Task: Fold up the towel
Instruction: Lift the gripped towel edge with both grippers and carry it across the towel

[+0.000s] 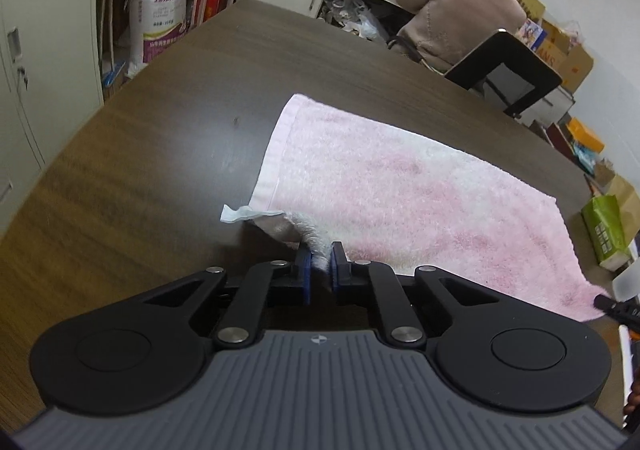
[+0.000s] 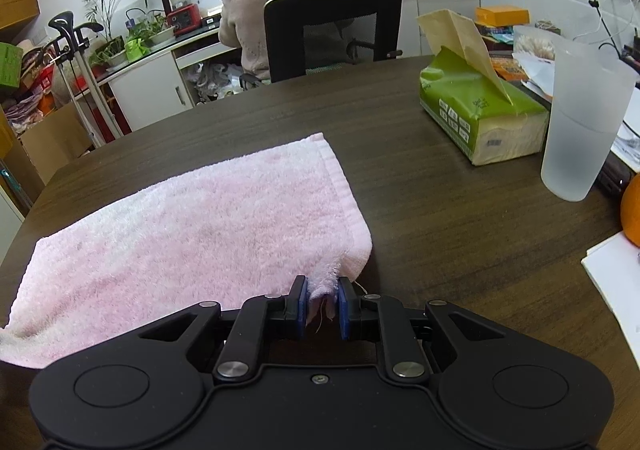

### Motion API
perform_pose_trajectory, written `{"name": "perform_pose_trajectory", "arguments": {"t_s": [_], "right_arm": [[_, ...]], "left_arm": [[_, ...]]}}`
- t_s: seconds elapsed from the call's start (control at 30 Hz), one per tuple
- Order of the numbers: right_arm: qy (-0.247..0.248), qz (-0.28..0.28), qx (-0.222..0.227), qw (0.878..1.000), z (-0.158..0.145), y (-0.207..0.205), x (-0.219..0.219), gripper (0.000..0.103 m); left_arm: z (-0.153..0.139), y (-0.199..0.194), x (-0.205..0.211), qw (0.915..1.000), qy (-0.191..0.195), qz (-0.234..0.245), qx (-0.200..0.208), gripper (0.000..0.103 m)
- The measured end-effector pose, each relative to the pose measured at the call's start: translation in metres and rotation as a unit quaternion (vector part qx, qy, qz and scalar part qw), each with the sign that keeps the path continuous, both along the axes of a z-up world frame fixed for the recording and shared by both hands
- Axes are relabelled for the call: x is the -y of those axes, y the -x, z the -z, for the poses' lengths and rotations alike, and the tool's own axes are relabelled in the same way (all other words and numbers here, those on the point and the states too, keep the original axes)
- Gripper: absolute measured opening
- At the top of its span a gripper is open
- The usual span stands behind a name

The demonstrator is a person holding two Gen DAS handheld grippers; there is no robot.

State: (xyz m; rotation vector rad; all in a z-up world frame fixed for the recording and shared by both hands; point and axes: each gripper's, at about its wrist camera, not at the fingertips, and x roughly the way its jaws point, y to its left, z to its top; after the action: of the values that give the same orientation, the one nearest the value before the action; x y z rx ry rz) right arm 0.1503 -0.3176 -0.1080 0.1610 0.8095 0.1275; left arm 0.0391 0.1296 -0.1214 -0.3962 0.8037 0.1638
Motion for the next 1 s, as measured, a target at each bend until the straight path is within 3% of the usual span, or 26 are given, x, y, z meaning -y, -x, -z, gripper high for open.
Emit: {"name": "perform_pose_trajectory", "arguments": {"t_s": [0.2,0.43,0.63,1.0], "right_arm": [[-0.008,-0.006,0.0,1.0,-0.013,-0.008,0.0,0.015],[-0.026,-0.012,-0.01,1.0,-0.03,-0.037,0.002,0.015],[-0.041,-0.01,-0.044,0.998,-0.037,-0.076,-0.002,0.015],[-0.011,-0.014,-0.068,0.998,-0.049,-0.143,-0.028,0.015]], "left_arm": [[-0.017,-0.014,0.0,0.9995,-0.021,0.023,-0.001,0.008],[-0.033,-0.042,-0.007,0.9993,-0.019,0.032,-0.007,0.009],[-0.037,-0.076,-0.009,0.9986,-0.026,0.035,-0.03,0.009],[-0.046,-0.132,-0.011,0.9957,-0.033,0.02,-0.084,0.011]]}}
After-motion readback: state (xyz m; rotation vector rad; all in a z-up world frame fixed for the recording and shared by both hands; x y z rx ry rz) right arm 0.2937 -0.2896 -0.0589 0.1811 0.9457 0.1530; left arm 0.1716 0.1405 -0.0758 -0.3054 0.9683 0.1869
